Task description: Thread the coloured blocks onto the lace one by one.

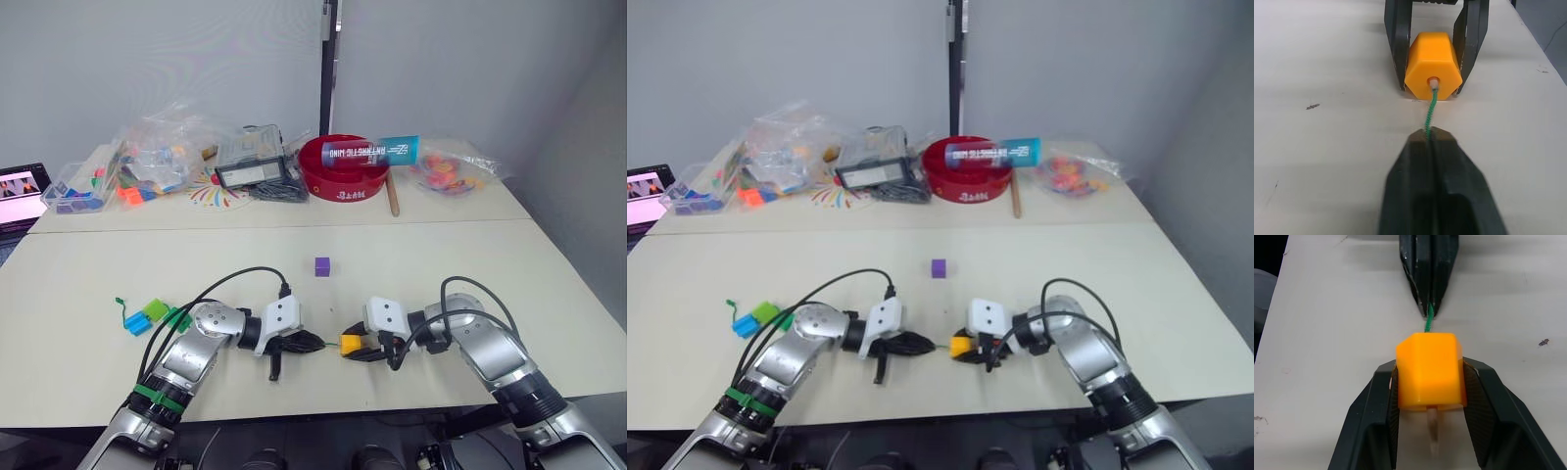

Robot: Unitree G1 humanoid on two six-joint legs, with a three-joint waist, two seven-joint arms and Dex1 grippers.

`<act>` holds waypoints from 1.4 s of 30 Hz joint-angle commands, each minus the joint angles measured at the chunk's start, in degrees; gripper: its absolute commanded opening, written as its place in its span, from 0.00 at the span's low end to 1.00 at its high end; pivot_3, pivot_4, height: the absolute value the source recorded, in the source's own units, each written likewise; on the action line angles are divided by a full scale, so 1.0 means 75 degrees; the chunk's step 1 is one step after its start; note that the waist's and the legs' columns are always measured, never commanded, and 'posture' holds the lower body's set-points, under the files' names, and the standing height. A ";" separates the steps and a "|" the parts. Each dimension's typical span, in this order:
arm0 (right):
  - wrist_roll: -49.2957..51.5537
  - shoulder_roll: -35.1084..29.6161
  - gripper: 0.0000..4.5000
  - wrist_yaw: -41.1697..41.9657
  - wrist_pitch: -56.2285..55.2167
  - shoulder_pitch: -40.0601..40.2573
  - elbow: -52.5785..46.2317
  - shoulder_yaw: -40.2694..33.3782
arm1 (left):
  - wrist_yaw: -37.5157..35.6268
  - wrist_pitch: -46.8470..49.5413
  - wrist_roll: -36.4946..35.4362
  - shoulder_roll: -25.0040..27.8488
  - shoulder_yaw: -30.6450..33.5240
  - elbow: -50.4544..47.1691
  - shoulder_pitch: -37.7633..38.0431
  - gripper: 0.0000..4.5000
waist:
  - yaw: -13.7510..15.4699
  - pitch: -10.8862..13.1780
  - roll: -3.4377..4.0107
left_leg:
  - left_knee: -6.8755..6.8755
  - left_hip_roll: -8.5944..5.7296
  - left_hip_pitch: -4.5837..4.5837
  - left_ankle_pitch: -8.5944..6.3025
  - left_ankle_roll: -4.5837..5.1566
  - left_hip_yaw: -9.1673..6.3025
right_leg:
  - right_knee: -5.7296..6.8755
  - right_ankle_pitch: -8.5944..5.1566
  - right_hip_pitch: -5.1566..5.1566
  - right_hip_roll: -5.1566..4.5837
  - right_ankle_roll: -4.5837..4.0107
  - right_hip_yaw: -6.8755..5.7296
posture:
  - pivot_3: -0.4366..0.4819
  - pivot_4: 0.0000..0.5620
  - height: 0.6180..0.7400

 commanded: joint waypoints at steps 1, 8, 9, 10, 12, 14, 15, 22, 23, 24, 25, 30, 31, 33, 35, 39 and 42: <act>-0.0073 -0.0085 0.29 -0.0069 0.0086 0.0106 -0.0035 0.0097 | -0.0025 -0.0079 0.0054 -0.0043 -0.0123 -0.0024 -0.0024 0.01 | 0.0002 0.0000 0.0000 | 0.0000 0.0000 0.0000 0.0000 0.0000 0.0000 | -0.0001 0.0000 0.0000 0.0000 0.0000 0.0000 | 0.48 0.27 1.00; -0.0101 -0.0071 0.29 -0.0124 0.0143 0.0094 -0.0081 0.0141 | -0.0135 0.0052 0.0003 -0.0041 -0.0200 -0.0365 -0.0305 0.01 | -0.0010 0.0000 0.0000 | -0.0002 0.0000 -0.0001 0.0000 0.0000 0.0001 | -0.0005 0.0000 -0.0001 0.0003 0.0000 0.0000 | 0.48 0.27 1.00; -0.0111 -0.0068 0.29 -0.0139 0.0146 0.0084 -0.0073 0.0148 | -0.0187 0.0102 -0.0012 -0.0045 -0.0251 -0.0420 -0.0344 0.01 | -0.0011 0.0000 0.0000 | -0.0002 -0.0001 -0.0001 0.0000 0.0000 0.0001 | -0.0005 0.0000 -0.0001 0.0003 0.0000 0.0000 | 0.48 0.27 1.00; -0.0117 -0.0066 0.29 -0.0149 0.0152 0.0081 -0.0072 0.0158 | -0.0221 0.0154 -0.0021 -0.0059 -0.0293 -0.0449 -0.0378 0.01 | -0.0013 0.0000 0.0000 | -0.0002 -0.0001 -0.0001 0.0000 0.0000 0.0001 | -0.0005 0.0000 -0.0001 0.0003 0.0000 0.0000 | 0.48 0.27 1.00; -0.0129 -0.0066 0.29 -0.0161 0.0160 0.0080 -0.0071 0.0176 | -0.0228 0.0172 0.0028 -0.0120 -0.0364 -0.0391 -0.0479 0.01 | -0.0012 0.0000 0.0000 | -0.0002 0.0000 -0.0002 0.0000 0.0000 0.0002 | -0.0007 0.0000 -0.0001 0.0003 0.0000 0.0001 | 0.48 0.27 1.00; -0.0139 -0.0077 0.29 -0.0168 0.0163 0.0095 -0.0087 0.0193 | -0.0200 0.0141 0.0082 -0.0235 -0.0443 -0.0257 -0.0643 0.01 | -0.0015 0.0000 0.0000 | -0.0002 -0.0002 -0.0001 0.0000 0.0000 0.0003 | -0.0010 0.0000 0.0000 0.0006 0.0000 0.0000 | 0.48 0.27 1.00; -0.0141 -0.0080 0.29 -0.0171 0.0164 0.0094 -0.0087 0.0200 | -0.0193 0.0127 0.0103 -0.0281 -0.0462 -0.0206 -0.0701 0.01 | -0.0015 0.0000 0.0000 | -0.0002 -0.0004 -0.0001 0.0000 0.0000 0.0003 | -0.0010 0.0000 0.0000 0.0007 0.0000 0.0000 | 0.48 0.27 1.00; -0.0138 -0.0065 0.29 -0.0225 0.0208 0.0073 -0.0106 0.0218 | -0.0192 0.0139 0.0196 -0.0420 -0.0523 -0.0072 -0.0869 0.13 | -0.0016 0.0000 0.0000 | -0.0002 -0.0005 -0.0001 0.0000 0.0000 0.0004 | -0.0014 0.0000 0.0001 0.0007 0.0000 0.0001 | 0.48 0.27 1.00; -0.0135 -0.0066 0.29 -0.0229 0.0214 0.0074 -0.0111 0.0215 | -0.0193 0.0127 0.0193 -0.0404 -0.0503 -0.0065 -0.0860 0.20 | -0.0012 0.0000 -0.0001 | -0.0002 -0.0005 -0.0001 0.0000 0.0000 0.0004 | -0.0014 0.0000 0.0001 0.0007 0.0000 0.0001 | 0.48 0.27 1.00; -0.0135 -0.0064 0.29 -0.0236 0.0214 0.0069 -0.0106 0.0213 | -0.0220 0.0160 0.0150 -0.0370 -0.0465 -0.0084 -0.0853 0.27 | -0.0010 0.0000 0.0000 | -0.0002 -0.0004 -0.0001 0.0000 0.0000 0.0004 | -0.0015 0.0000 0.0002 0.0007 0.0000 0.0000 | 0.48 0.27 1.00; -0.0134 -0.0062 0.29 -0.0240 0.0216 0.0066 -0.0104 0.0213 | -0.0236 0.0178 0.0121 -0.0343 -0.0437 -0.0102 -0.0849 0.35 | -0.0010 0.0000 0.0000 | -0.0002 -0.0004 -0.0001 0.0000 0.0000 0.0003 | -0.0017 0.0000 0.0003 0.0007 0.0000 0.0000 | 0.48 0.27 1.00; -0.0121 -0.0028 0.29 -0.0288 0.0241 0.0072 -0.0162 0.0219 | -0.0062 0.0136 0.0075 -0.0162 -0.0167 -0.0225 -0.0775 0.71 | -0.0017 0.0000 -0.0001 | -0.0004 -0.0001 -0.0002 0.0000 0.0000 0.0004 | -0.0027 0.0000 0.0004 0.0010 0.0000 0.0000 | 0.48 0.27 1.00; -0.0113 0.0002 0.29 -0.0315 0.0268 0.0065 -0.0210 0.0227 | -0.0068 0.0151 -0.0009 -0.0040 -0.0024 -0.0346 -0.0703 0.78 | -0.0017 0.0000 0.0000 | -0.0005 -0.0001 -0.0002 0.0000 0.0000 0.0004 | -0.0027 0.0000 0.0003 0.0011 0.0000 0.0000 | 0.48 0.27 1.00; -0.0090 0.0056 0.29 -0.0375 0.0364 0.0047 -0.0328 0.0234 | -0.0088 0.0257 -0.0197 0.0165 0.0210 -0.0630 -0.0529 0.91 | -0.0058 0.0000 0.0000 | -0.0011 0.0004 -0.0003 0.0000 0.0000 0.0005 | -0.0028 0.0000 -0.0003 0.0014 0.0000 0.0003 | 0.48 0.27 1.00; -0.0064 0.0069 0.40 -0.0451 0.0417 0.0040 -0.0382 0.0198 | -0.0097 0.0347 -0.0283 0.0253 0.0273 -0.0807 -0.0421 0.92 | -0.0060 0.0000 0.0000 | -0.0022 0.0007 -0.0003 0.0001 -0.0001 0.0005 | -0.0029 0.0000 -0.0008 0.0016 0.0000 0.0004 | 0.48 0.27 1.00; 0.0146 -0.0024 0.76 -0.0349 0.0680 0.0044 -0.0645 0.0116 | -0.0054 0.0499 -0.0390 0.0294 0.0306 -0.1011 -0.0288 0.92 | -0.0030 0.0000 0.0000 | -0.0027 0.0008 -0.0004 0.0001 -0.0001 0.0005 | -0.0039 0.0000 -0.0005 0.0005 0.0000 0.0003 | 0.48 0.27 1.00; 0.0310 -0.0125 0.97 -0.0336 0.0877 0.0031 -0.0927 -0.0063 | -0.0072 0.0555 -0.0415 0.0230 0.0250 -0.1061 -0.0280 0.92 | -0.0007 0.0001 0.0001 | -0.0029 0.0005 -0.0009 0.0001 -0.0001 0.0004 | -0.0041 0.0000 -0.0008 0.0003 0.0000 0.0001 | 0.48 0.27 1.00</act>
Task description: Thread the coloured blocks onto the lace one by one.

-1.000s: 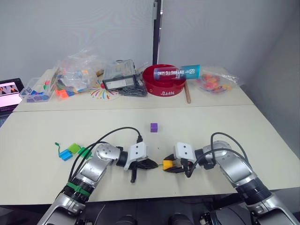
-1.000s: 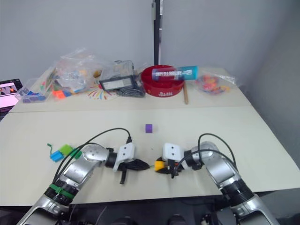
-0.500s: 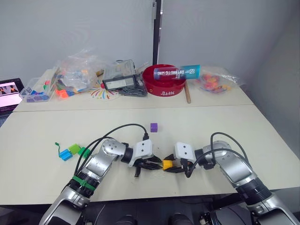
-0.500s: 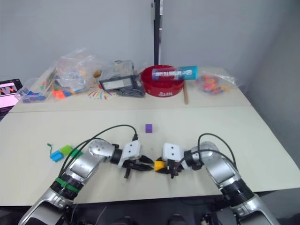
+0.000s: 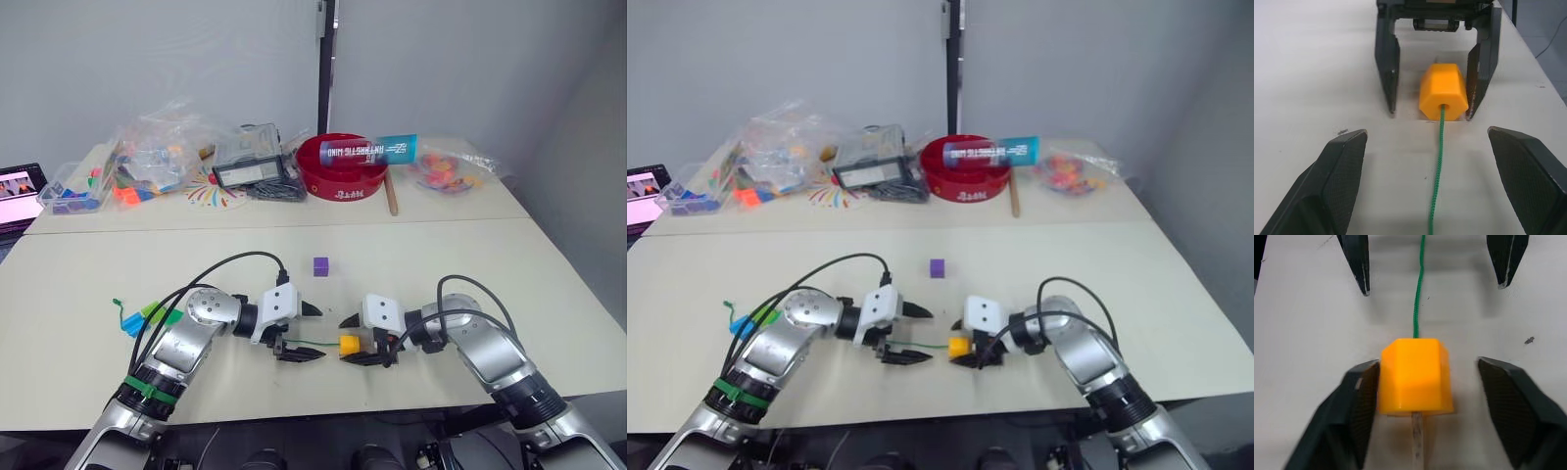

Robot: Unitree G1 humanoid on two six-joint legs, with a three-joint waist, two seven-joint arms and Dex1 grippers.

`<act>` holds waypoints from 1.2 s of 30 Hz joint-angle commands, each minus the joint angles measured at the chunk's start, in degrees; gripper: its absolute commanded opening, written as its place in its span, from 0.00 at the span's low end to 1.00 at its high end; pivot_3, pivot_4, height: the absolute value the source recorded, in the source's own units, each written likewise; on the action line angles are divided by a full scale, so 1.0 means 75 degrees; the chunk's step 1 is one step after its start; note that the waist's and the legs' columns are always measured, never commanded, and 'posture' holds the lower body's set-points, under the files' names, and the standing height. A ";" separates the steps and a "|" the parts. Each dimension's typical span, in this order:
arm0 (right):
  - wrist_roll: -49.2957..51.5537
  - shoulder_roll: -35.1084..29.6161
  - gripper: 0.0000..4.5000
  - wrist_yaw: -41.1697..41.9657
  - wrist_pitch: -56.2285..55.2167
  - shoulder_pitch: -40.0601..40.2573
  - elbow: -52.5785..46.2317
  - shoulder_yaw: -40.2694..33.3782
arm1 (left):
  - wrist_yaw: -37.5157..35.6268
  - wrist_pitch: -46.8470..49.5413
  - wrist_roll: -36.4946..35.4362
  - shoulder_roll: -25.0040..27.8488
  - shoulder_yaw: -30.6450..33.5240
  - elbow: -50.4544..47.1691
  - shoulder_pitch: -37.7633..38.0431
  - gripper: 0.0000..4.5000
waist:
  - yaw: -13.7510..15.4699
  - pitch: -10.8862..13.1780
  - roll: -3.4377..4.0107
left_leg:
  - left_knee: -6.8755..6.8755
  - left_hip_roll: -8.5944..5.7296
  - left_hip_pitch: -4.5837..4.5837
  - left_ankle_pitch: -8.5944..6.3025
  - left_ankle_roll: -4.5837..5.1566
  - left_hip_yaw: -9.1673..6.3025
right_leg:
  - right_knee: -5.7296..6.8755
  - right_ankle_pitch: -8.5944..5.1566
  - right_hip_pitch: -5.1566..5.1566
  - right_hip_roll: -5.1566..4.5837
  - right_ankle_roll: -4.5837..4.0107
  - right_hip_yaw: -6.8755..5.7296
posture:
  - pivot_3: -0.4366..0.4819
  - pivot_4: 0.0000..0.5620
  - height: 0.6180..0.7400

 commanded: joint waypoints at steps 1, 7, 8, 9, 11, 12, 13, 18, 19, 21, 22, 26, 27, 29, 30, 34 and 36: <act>0.0320 -0.0226 1.00 0.0112 0.0266 0.0047 -0.0542 -0.0245 | -0.0028 0.0076 -0.0213 -0.0100 -0.0024 -0.0324 -0.0035 0.92 | 0.0010 0.0001 0.0001 | -0.0002 -0.0001 -0.0005 0.0000 0.0000 0.0000 | 0.0000 0.0000 -0.0004 -0.0001 0.0000 0.0000 | 0.48 0.27 1.00; 0.1069 -0.1059 1.00 0.0493 0.0383 0.0679 -0.1146 -0.1023 | 0.0054 -0.0136 0.0101 -0.0589 -0.0448 0.0101 -0.0346 0.92 | 0.0122 0.0003 -0.0001 | -0.0001 -0.0013 -0.0025 0.0000 0.0000 -0.0004 | -0.0012 0.0001 -0.0008 -0.0014 0.0003 -0.0007 | 0.48 0.27 1.00; 0.1157 -0.1147 1.00 0.0510 0.0330 0.0796 -0.1163 -0.1120 | 0.0055 -0.0173 0.0131 -0.0662 -0.0513 0.0151 -0.0366 0.92 | 0.0125 0.0003 -0.0002 | -0.0001 -0.0014 -0.0025 0.0000 0.0000 -0.0003 | -0.0014 0.0002 -0.0007 -0.0014 0.0005 -0.0007 | 0.48 0.27 1.00; 0.1236 -0.1192 1.00 0.0485 0.0239 0.0938 -0.1127 -0.1239 | 0.0089 -0.0181 0.0126 -0.0772 -0.0571 0.0177 -0.0373 0.92 | 0.0129 0.0003 -0.0001 | -0.0001 -0.0014 -0.0025 0.0000 0.0000 -0.0001 | -0.0017 0.0002 -0.0007 -0.0014 0.0005 -0.0006 | 0.48 0.27 1.00; 0.1299 -0.1245 1.00 0.0455 0.0082 0.1117 -0.1070 -0.1367 | 0.0141 -0.0202 0.0133 -0.0916 -0.0636 0.0254 -0.0396 0.92 | 0.0114 0.0004 -0.0003 | -0.0001 -0.0016 -0.0024 0.0000 0.0000 0.0001 | -0.0017 0.0002 -0.0008 -0.0007 0.0005 -0.0005 | 0.48 0.27 1.00; 0.1317 -0.1258 1.00 0.0434 0.0025 0.1188 -0.1051 -0.1409 | 0.0200 -0.0246 0.0193 -0.0989 -0.0673 0.0335 -0.0422 0.92 | 0.0097 0.0004 -0.0002 | -0.0001 -0.0013 -0.0024 0.0000 0.0000 0.0002 | -0.0016 0.0002 -0.0008 -0.0002 0.0005 -0.0004 | 0.48 0.27 1.00; 0.1333 -0.1259 1.00 0.0405 -0.0005 0.1225 -0.1041 -0.1429 | 0.0237 -0.0286 0.0247 -0.1036 -0.0701 0.0410 -0.0446 0.92 | 0.0086 0.0004 -0.0003 | -0.0001 -0.0010 -0.0022 0.0000 0.0000 0.0002 | -0.0015 0.0002 -0.0008 0.0001 0.0005 -0.0002 | 0.48 0.27 1.00; 0.1198 -0.1218 1.00 0.0190 -0.0194 0.1251 -0.0871 -0.1371 | 0.0354 -0.0597 0.0543 -0.1286 -0.0922 0.0905 -0.0581 0.92 | 0.0082 0.0004 -0.0003 | -0.0001 -0.0010 -0.0020 0.0000 0.0000 0.0004 | -0.0013 0.0002 -0.0007 0.0002 0.0005 -0.0002 | 0.48 0.27 1.00; 0.1189 -0.1211 1.00 0.0164 -0.0221 0.1236 -0.0848 -0.1349 | 0.0362 -0.0662 0.0593 -0.1308 -0.0958 0.0993 -0.0597 0.92 | 0.0086 0.0004 -0.0003 | 0.0000 -0.0011 -0.0020 0.0001 0.0000 0.0004 | -0.0013 0.0002 -0.0007 0.0001 0.0005 -0.0002 | 0.48 0.27 1.00; 0.1182 -0.1198 1.00 0.0117 -0.0235 0.1184 -0.0803 -0.1326 | 0.0402 -0.0899 0.0838 -0.1338 -0.1111 0.1342 -0.0631 0.92 | 0.0093 0.0004 -0.0003 | 0.0000 -0.0015 -0.0021 0.0001 0.0000 0.0004 | -0.0014 0.0002 -0.0007 -0.0002 0.0005 -0.0002 | 0.48 0.27 1.00; 0.1179 -0.1197 1.00 0.0101 -0.0232 0.1165 -0.0787 -0.1320 | 0.0389 -0.0909 0.0793 -0.1415 -0.1105 0.1401 -0.0625 0.92 | 0.0099 0.0004 -0.0003 | 0.0000 -0.0017 -0.0021 0.0000 0.0000 0.0004 | -0.0014 0.0002 -0.0007 -0.0003 0.0005 -0.0002 | 0.48 0.27 1.00; 0.1165 -0.1215 1.00 0.0054 -0.0243 0.1141 -0.0746 -0.1287 | 0.0390 -0.0958 0.0705 -0.1560 -0.1053 0.1486 -0.0646 0.80 | 0.0138 0.0004 -0.0003 | 0.0001 -0.0019 -0.0021 0.0001 0.0000 0.0004 | -0.0014 0.0002 -0.0005 -0.0007 0.0005 -0.0003 | 0.48 0.27 1.00; 0.1156 -0.1216 1.00 0.0042 -0.0253 0.1141 -0.0732 -0.1277 | 0.0400 -0.0976 0.0706 -0.1580 -0.1039 0.1505 -0.0651 0.75 | 0.0147 0.0004 -0.0003 | 0.0001 -0.0019 -0.0021 0.0001 0.0000 0.0004 | -0.0014 0.0002 -0.0005 -0.0007 0.0005 -0.0002 | 0.48 0.27 1.00; 0.1141 -0.1214 1.00 0.0022 -0.0273 0.1146 -0.0709 -0.1265 | 0.0395 -0.1006 0.0696 -0.1600 -0.1020 0.1530 -0.0653 0.59 | 0.0152 0.0004 -0.0003 | 0.0001 -0.0019 -0.0021 0.0001 0.0000 0.0004 | -0.0014 0.0002 -0.0005 -0.0007 0.0005 -0.0003 | 0.48 0.27 1.00; 0.1134 -0.1210 1.00 0.0012 -0.0279 0.1149 -0.0700 -0.1261 | 0.0366 -0.1020 0.0679 -0.1591 -0.1013 0.1528 -0.0648 0.51 | 0.0152 0.0004 -0.0003 | 0.0001 -0.0019 -0.0021 0.0001 0.0000 0.0004 | -0.0014 0.0002 -0.0005 -0.0006 0.0005 -0.0003 | 0.48 0.27 1.00; 0.1088 -0.1184 1.00 -0.0011 -0.0329 0.1129 -0.0601 -0.1222 | 0.0276 -0.1088 0.0649 -0.1541 -0.0982 0.1558 -0.0648 0.29 | 0.0152 0.0004 -0.0003 | 0.0001 -0.0018 -0.0021 0.0001 0.0000 0.0004 | -0.0014 0.0002 -0.0006 -0.0005 0.0005 -0.0003 | 0.48 0.27 1.00; 0.0998 -0.1157 1.00 -0.0070 -0.0403 0.1094 -0.0480 -0.1163 | 0.0231 -0.1121 0.0636 -0.1511 -0.0966 0.1570 -0.0662 0.29 | 0.0151 0.0004 -0.0003 | 0.0001 -0.0018 -0.0021 0.0001 0.0000 0.0004 | -0.0013 0.0002 -0.0006 -0.0005 0.0005 -0.0003 | 0.48 0.27 1.00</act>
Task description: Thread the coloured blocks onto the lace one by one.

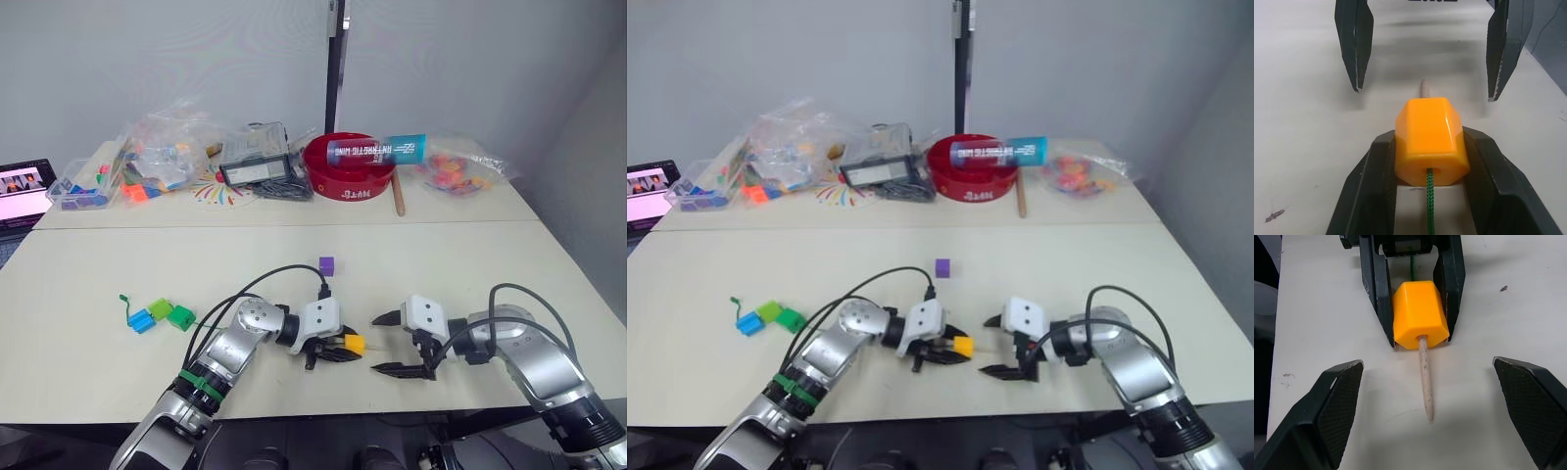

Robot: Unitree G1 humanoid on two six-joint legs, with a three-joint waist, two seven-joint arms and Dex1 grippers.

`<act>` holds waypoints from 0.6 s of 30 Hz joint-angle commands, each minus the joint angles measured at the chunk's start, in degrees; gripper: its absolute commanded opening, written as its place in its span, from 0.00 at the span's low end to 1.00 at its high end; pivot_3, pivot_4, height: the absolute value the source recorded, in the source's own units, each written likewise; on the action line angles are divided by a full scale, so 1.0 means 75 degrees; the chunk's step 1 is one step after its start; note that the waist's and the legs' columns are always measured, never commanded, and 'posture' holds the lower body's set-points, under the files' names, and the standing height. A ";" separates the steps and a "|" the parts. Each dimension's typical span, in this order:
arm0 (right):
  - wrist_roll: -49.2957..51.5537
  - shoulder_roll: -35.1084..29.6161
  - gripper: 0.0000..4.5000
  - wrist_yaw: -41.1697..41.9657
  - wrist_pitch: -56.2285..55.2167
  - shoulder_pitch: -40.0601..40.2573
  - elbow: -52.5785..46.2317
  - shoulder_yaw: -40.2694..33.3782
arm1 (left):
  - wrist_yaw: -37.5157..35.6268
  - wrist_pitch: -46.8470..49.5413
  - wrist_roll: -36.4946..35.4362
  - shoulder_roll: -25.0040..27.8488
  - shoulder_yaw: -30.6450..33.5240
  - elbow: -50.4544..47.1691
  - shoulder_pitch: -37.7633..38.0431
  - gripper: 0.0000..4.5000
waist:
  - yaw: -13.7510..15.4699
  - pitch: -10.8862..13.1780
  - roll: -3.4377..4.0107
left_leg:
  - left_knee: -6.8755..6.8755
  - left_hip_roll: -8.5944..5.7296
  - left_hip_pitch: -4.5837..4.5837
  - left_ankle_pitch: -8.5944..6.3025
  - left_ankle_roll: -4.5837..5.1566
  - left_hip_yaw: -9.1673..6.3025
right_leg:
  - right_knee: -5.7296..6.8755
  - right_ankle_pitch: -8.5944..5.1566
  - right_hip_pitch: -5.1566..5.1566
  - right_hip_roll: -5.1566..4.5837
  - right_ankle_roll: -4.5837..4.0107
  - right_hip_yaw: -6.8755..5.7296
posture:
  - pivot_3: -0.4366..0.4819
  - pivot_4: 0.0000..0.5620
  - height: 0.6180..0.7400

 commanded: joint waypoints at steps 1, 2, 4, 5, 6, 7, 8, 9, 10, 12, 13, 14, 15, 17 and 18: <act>-0.0111 0.0057 1.00 -0.0102 -0.0191 -0.0115 0.0087 0.0003 | -0.0115 -0.0177 -0.0059 0.0038 0.0078 -0.0020 -0.0099 0.29 | -0.0001 0.0000 0.0000 | 0.0000 0.0000 0.0000 0.0000 0.0000 0.0000 | 0.0000 0.0000 0.0000 0.0000 0.0000 0.0000 | 0.48 0.27 1.00; -0.0120 0.0079 1.00 -0.0122 -0.0201 -0.0125 0.0117 0.0020 | -0.0123 -0.0182 -0.0060 0.0046 0.0084 -0.0022 -0.0100 0.29 | -0.0001 0.0000 0.0000 | 0.0000 0.0000 0.0000 0.0000 0.0000 0.0000 | 0.0000 0.0000 0.0000 0.0000 0.0000 0.0000 | 0.48 0.27 1.00; -0.0112 0.0164 1.00 -0.0172 -0.0187 -0.0140 0.0172 0.0056 | -0.0135 -0.0181 -0.0075 0.0066 0.0097 -0.0041 -0.0099 0.29 | -0.0001 0.0000 0.0000 | 0.0000 0.0000 0.0000 0.0000 0.0000 0.0000 | 0.0000 0.0000 0.0000 0.0001 0.0000 0.0000 | 0.48 0.27 1.00; -0.0117 0.0190 1.00 -0.0178 -0.0186 -0.0143 0.0187 0.0060 | -0.0138 -0.0182 -0.0081 0.0072 0.0099 -0.0045 -0.0099 0.29 | -0.0002 0.0000 0.0000 | 0.0000 0.0001 0.0000 0.0000 0.0000 0.0000 | 0.0000 0.0000 0.0000 0.0001 0.0000 0.0000 | 0.48 0.27 1.00; -0.0127 0.0210 1.00 -0.0182 -0.0190 -0.0147 0.0203 0.0064 | -0.0138 -0.0185 -0.0082 0.0075 0.0097 -0.0044 -0.0101 0.29 | -0.0002 0.0000 0.0000 | 0.0000 0.0000 0.0000 0.0000 0.0000 0.0000 | 0.0001 0.0000 0.0000 0.0001 0.0000 0.0000 | 0.48 0.27 1.00; -0.0148 0.0231 1.00 -0.0187 -0.0200 -0.0150 0.0229 0.0076 | -0.0146 -0.0193 -0.0085 0.0082 0.0096 -0.0041 -0.0100 0.29 | -0.0002 0.0000 0.0000 | 0.0000 0.0000 0.0000 0.0000 0.0000 0.0000 | 0.0001 0.0000 0.0000 0.0001 0.0000 0.0000 | 0.48 0.27 1.00; -0.0162 0.0243 1.00 -0.0186 -0.0209 -0.0150 0.0247 0.0079 | -0.0150 -0.0195 -0.0085 0.0084 0.0094 -0.0043 -0.0100 0.29 | -0.0002 0.0000 0.0000 | 0.0000 0.0000 0.0000 0.0000 0.0000 0.0000 | 0.0001 0.0000 0.0000 0.0000 0.0000 0.0000 | 0.48 0.27 1.00; -0.0220 0.0257 0.94 -0.0178 -0.0285 -0.0147 0.0380 0.0108 | -0.0159 -0.0197 -0.0088 0.0094 0.0099 -0.0048 -0.0099 0.29 | -0.0002 0.0000 0.0000 | 0.0000 0.0000 0.0000 0.0000 0.0000 0.0000 | 0.0001 0.0000 0.0000 0.0001 0.0000 0.0000 | 0.48 0.27 1.00; -0.0263 0.0267 0.88 -0.0169 -0.0340 -0.0144 0.0477 0.0127 | -0.0165 -0.0197 -0.0091 0.0101 0.0103 -0.0051 -0.0099 0.29 | -0.0002 0.0000 0.0000 | 0.0000 0.0000 0.0000 0.0000 0.0000 0.0000 | 0.0001 0.0000 0.0000 0.0001 0.0000 0.0000 | 0.48 0.27 1.00; -0.0313 0.0258 0.73 -0.0140 -0.0466 -0.0135 0.0642 0.0130 | -0.0181 -0.0183 -0.0102 0.0122 0.0111 -0.0073 -0.0084 0.29 | -0.0002 0.0000 0.0000 | 0.0000 -0.0001 0.0000 0.0000 0.0000 0.0000 | 0.0001 0.0000 0.0000 0.0000 0.0000 0.0000 | 0.48 0.27 1.00; -0.0336 0.0246 0.66 -0.0136 -0.0517 -0.0132 0.0696 0.0130 | -0.0185 -0.0181 -0.0110 0.0127 0.0114 -0.0082 -0.0078 0.29 | -0.0003 0.0000 0.0000 | 0.0000 -0.0001 0.0001 0.0000 0.0000 0.0001 | 0.0001 0.0000 0.0000 0.0000 0.0000 0.0001 | 0.48 0.27 1.00; -0.0349 0.0236 0.58 -0.0131 -0.0563 -0.0124 0.0735 0.0129 | -0.0185 -0.0176 -0.0114 0.0131 0.0115 -0.0093 -0.0070 0.29 | -0.0004 0.0000 0.0000 | 0.0000 -0.0001 0.0001 0.0000 0.0000 0.0001 | 0.0001 0.0000 0.0001 0.0000 0.0000 0.0000 | 0.48 0.27 1.00; -0.0354 0.0235 0.51 -0.0130 -0.0593 -0.0118 0.0757 0.0127 | -0.0189 -0.0174 -0.0118 0.0137 0.0117 -0.0099 -0.0064 0.29 | -0.0004 0.0000 0.0000 | 0.0001 -0.0001 0.0002 0.0000 0.0000 0.0001 | 0.0001 0.0000 0.0001 0.0001 0.0000 0.0000 | 0.48 0.27 1.00; -0.0341 0.0244 0.36 -0.0127 -0.0609 -0.0109 0.0746 0.0123 | -0.0194 -0.0174 -0.0122 0.0147 0.0125 -0.0103 -0.0061 0.29 | -0.0004 0.0000 0.0000 | 0.0001 0.0000 0.0002 0.0001 -0.0001 0.0001 | 0.0002 0.0000 0.0001 0.0002 0.0000 0.0000 | 0.48 0.27 1.00; -0.0336 0.0256 0.29 -0.0134 -0.0614 -0.0112 0.0738 0.0123 | -0.0200 -0.0174 -0.0127 0.0151 0.0130 -0.0102 -0.0061 0.29 | -0.0004 0.0000 0.0000 | 0.0001 0.0000 0.0003 0.0001 -0.0001 0.0001 | 0.0002 0.0000 0.0001 0.0002 0.0000 0.0000 | 0.48 0.27 1.00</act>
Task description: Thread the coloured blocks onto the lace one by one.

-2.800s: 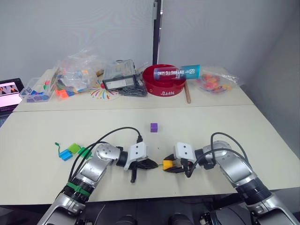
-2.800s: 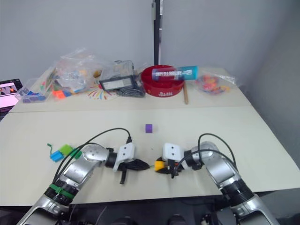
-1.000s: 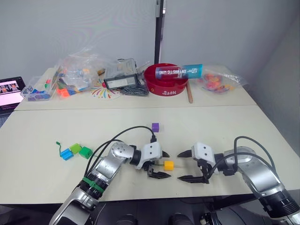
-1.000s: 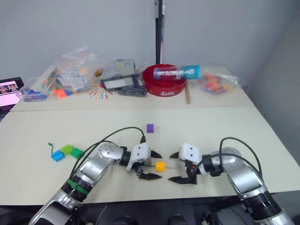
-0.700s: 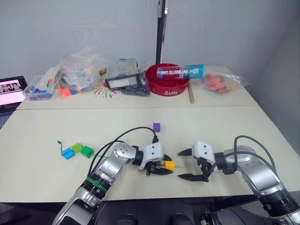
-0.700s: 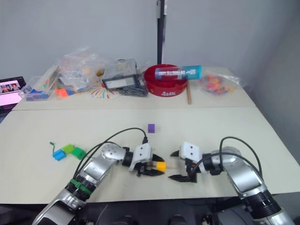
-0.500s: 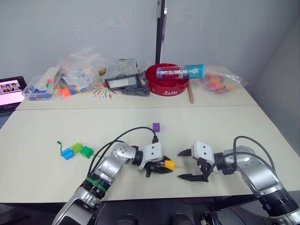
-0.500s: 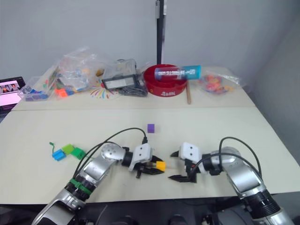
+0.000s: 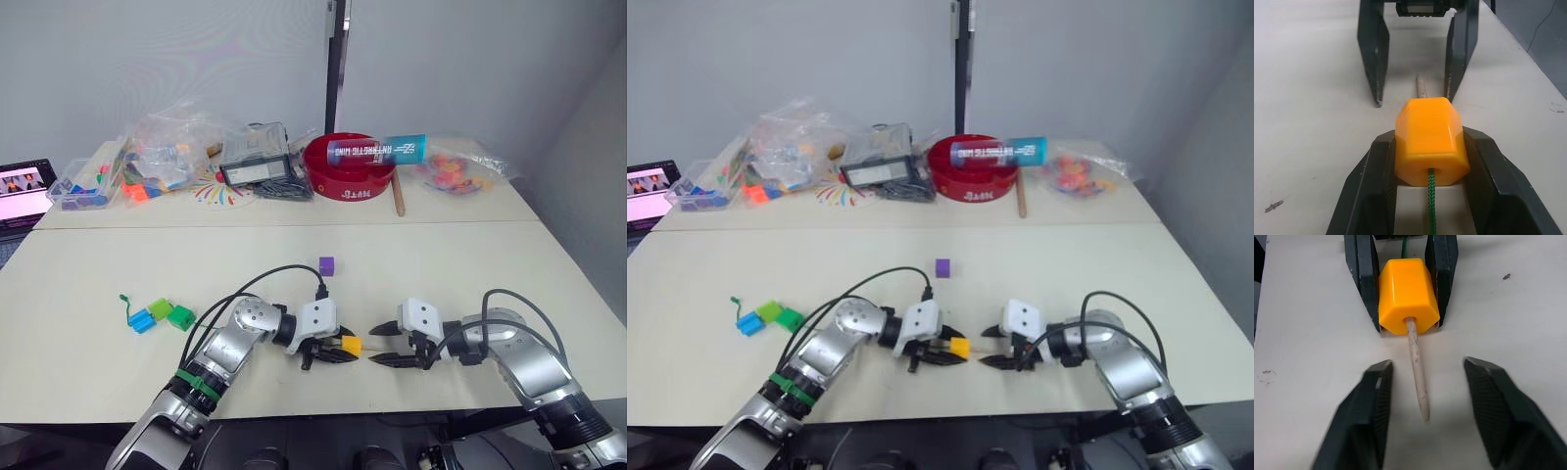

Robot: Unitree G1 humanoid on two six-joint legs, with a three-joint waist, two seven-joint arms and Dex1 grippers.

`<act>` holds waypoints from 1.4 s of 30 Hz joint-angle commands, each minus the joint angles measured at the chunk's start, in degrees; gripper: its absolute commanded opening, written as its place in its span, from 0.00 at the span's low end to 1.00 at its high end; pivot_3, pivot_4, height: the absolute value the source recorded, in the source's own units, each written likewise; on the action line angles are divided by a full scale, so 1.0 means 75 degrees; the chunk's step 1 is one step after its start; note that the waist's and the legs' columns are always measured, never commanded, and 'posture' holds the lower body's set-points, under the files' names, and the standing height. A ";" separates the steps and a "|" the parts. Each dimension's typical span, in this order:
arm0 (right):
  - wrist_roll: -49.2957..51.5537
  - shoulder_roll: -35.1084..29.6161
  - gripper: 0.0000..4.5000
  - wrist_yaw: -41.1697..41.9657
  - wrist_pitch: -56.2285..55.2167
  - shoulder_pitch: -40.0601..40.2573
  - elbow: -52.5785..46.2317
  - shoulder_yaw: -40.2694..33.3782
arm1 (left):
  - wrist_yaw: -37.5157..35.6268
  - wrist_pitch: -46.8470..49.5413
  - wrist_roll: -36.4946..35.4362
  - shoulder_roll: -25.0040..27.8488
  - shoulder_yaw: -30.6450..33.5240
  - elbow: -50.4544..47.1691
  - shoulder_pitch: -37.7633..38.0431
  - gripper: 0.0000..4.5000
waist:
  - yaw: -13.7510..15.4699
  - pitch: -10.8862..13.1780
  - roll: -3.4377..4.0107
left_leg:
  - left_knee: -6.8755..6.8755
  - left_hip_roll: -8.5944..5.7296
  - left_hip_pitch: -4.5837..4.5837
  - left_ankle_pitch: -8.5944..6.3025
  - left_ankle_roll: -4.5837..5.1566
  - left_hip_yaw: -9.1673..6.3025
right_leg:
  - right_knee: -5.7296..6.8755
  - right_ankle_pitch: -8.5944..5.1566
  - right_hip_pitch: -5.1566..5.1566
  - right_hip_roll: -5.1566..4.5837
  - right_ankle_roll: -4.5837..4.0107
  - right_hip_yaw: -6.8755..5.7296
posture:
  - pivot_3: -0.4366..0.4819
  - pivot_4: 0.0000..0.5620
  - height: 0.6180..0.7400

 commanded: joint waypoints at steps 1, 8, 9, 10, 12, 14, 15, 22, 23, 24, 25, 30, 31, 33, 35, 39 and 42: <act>-0.0095 0.0002 0.21 -0.0078 -0.0081 -0.0037 0.0006 -0.0014 | -0.0050 -0.0098 -0.0087 0.0017 0.0116 -0.0101 -0.0061 0.29 | 0.0000 0.0000 0.0000 | 0.0000 0.0000 0.0000 0.0000 0.0000 0.0000 | 0.0000 0.0000 0.0000 0.0000 0.0000 0.0000 | 0.48 0.27 1.00; -0.0070 0.0072 0.00 -0.0090 -0.0046 -0.0085 -0.0095 0.0014 | -0.0088 -0.0116 -0.0074 0.0044 0.0147 -0.0071 -0.0057 0.29 | -0.0001 0.0000 0.0000 | 0.0001 0.0002 0.0003 0.0001 -0.0001 0.0000 | 0.0003 0.0000 0.0001 0.0003 0.0000 0.0001 | 0.48 0.27 1.00; -0.0066 0.0074 0.00 -0.0081 -0.0058 -0.0086 -0.0104 0.0016 | -0.0079 -0.0136 -0.0064 0.0064 0.0168 -0.0058 -0.0062 0.29 | -0.0001 0.0000 0.0000 | 0.0001 0.0002 0.0003 0.0001 -0.0001 0.0000 | 0.0003 0.0000 0.0001 0.0002 0.0000 0.0001 | 0.48 0.27 1.00; -0.0060 0.0074 0.00 -0.0069 -0.0065 -0.0083 -0.0138 0.0022 | -0.0091 -0.0148 -0.0076 0.0109 0.0201 -0.0086 -0.0050 0.29 | 0.0000 0.0000 0.0000 | 0.0001 0.0002 0.0003 0.0001 -0.0001 0.0000 | 0.0003 0.0000 0.0001 0.0003 0.0000 0.0001 | 0.48 0.27 1.00; -0.0038 0.0098 0.00 -0.0057 -0.0031 -0.0115 -0.0221 0.0034 | -0.0130 -0.0099 -0.0144 0.0244 0.0305 -0.0219 -0.0006 0.29 | -0.0015 0.0000 0.0000 | 0.0001 0.0003 0.0003 0.0001 -0.0001 0.0000 | 0.0003 0.0000 0.0001 0.0004 0.0000 0.0001 | 0.48 0.27 1.00; -0.0042 0.0128 0.00 -0.0022 0.0022 -0.0197 -0.0325 0.0095 | -0.0283 -0.0064 -0.0302 0.0551 0.0515 -0.0400 0.0096 0.29 | -0.0039 0.0000 0.0001 | 0.0001 0.0004 0.0003 0.0001 -0.0001 0.0000 | 0.0003 0.0000 0.0000 0.0005 0.0000 0.0001 | 0.48 0.27 1.00; -0.0056 0.0129 0.00 0.0008 0.0040 -0.0236 -0.0374 0.0138 | -0.0378 -0.0086 -0.0366 0.0742 0.0621 -0.0459 0.0140 0.29 | -0.0063 0.0000 0.0001 | 0.0000 0.0006 0.0003 0.0001 -0.0001 -0.0001 | 0.0003 0.0000 0.0000 0.0005 0.0000 0.0001 | 0.48 0.27 1.00; -0.0275 -0.0014 0.00 0.0111 0.0396 -0.0528 -0.0863 0.0534 | -0.1451 -0.0748 -0.0740 0.2755 0.1655 0.0156 0.0534 0.29 | -0.0177 0.0003 0.0006 | -0.0007 0.0017 0.0004 0.0000 -0.0001 -0.0004 | 0.0008 0.0000 -0.0011 0.0010 -0.0001 0.0000 | 0.48 0.27 1.00; -0.0336 -0.0013 0.00 0.0092 0.0476 -0.0605 -0.0931 0.0594 | -0.1654 -0.1118 -0.0680 0.3145 0.1820 0.0669 0.0583 0.29 | -0.0171 0.0004 0.0007 | -0.0007 0.0016 0.0004 0.0000 -0.0001 -0.0004 | 0.0005 0.0000 -0.0011 0.0010 -0.0001 -0.0001 | 0.48 0.27 1.00; -0.0378 -0.0010 0.00 0.0078 0.0530 -0.0656 -0.0974 0.0630 | -0.1796 -0.1389 -0.0634 0.3386 0.1926 0.1036 0.0605 0.29 | -0.0171 0.0004 0.0008 | -0.0007 0.0016 0.0004 0.0000 -0.0001 -0.0004 | 0.0005 0.0000 -0.0011 0.0008 -0.0001 -0.0001 | 0.48 0.27 1.00; -0.0374 0.0011 0.00 0.0064 0.0603 -0.0706 -0.1018 0.0649 | -0.1920 -0.1627 -0.0594 0.3607 0.2026 0.1452 0.0603 0.29 | -0.0178 0.0004 0.0009 | -0.0007 0.0015 0.0004 0.0000 -0.0001 -0.0004 | 0.0004 0.0000 -0.0011 0.0007 -0.0001 -0.0002 | 0.48 0.27 1.00; -0.0409 0.0109 0.00 0.0007 0.0685 -0.0902 -0.0995 0.0750 | -0.2303 -0.2878 -0.0250 0.4435 0.2285 0.3679 0.0224 0.29 | -0.0217 0.0005 0.0010 | -0.0021 0.0016 0.0021 0.0000 -0.0001 0.0002 | 0.0007 0.0000 -0.0008 0.0014 -0.0002 -0.0004 | 0.48 0.27 1.00; -0.0428 0.0138 0.00 -0.0011 0.0672 -0.0942 -0.0951 0.0767 | -0.2303 -0.3070 -0.0165 0.4514 0.2271 0.4028 0.0130 0.29 | -0.0238 0.0004 0.0010 | -0.0025 0.0017 0.0026 0.0000 -0.0001 0.0006 | 0.0008 0.0000 -0.0009 0.0016 -0.0002 -0.0003 | 0.48 0.27 1.00; -0.0457 0.0179 0.00 -0.0034 0.0640 -0.1005 -0.0879 0.0800 | -0.2340 -0.3494 0.0032 0.4658 0.2191 0.4648 -0.0004 0.29 | -0.0255 0.0004 0.0012 | -0.0032 0.0019 0.0033 0.0000 -0.0001 0.0009 | 0.0012 0.0000 -0.0009 0.0017 -0.0003 -0.0004 | 0.48 0.27 1.00; -0.0472 0.0201 0.00 -0.0040 0.0617 -0.1034 -0.0841 0.0813 | -0.2360 -0.3727 0.0093 0.4661 0.2156 0.4990 -0.0102 0.29 | -0.0263 0.0003 0.0014 | -0.0034 0.0020 0.0037 0.0000 -0.0001 0.0012 | 0.0015 0.0000 -0.0008 0.0017 -0.0003 -0.0004 | 0.48 0.27 1.00; -0.0522 0.0257 0.00 -0.0040 0.0586 -0.1067 -0.0787 0.0825 | -0.2383 -0.3702 -0.0076 0.4449 0.2197 0.4963 -0.0138 0.29 | -0.0270 0.0002 0.0015 | -0.0034 0.0020 0.0040 0.0000 -0.0001 0.0013 | 0.0026 0.0000 -0.0009 0.0016 -0.0003 -0.0004 | 0.48 0.27 1.00; -0.0577 0.0301 0.00 -0.0041 0.0556 -0.1090 -0.0741 0.0837 | -0.2413 -0.3664 -0.0172 0.4350 0.2247 0.4848 -0.0099 0.29 | -0.0262 0.0002 0.0016 | -0.0033 0.0018 0.0040 0.0000 -0.0001 0.0013 | 0.0036 0.0000 -0.0009 0.0014 -0.0003 -0.0003 | 0.48 0.27 1.00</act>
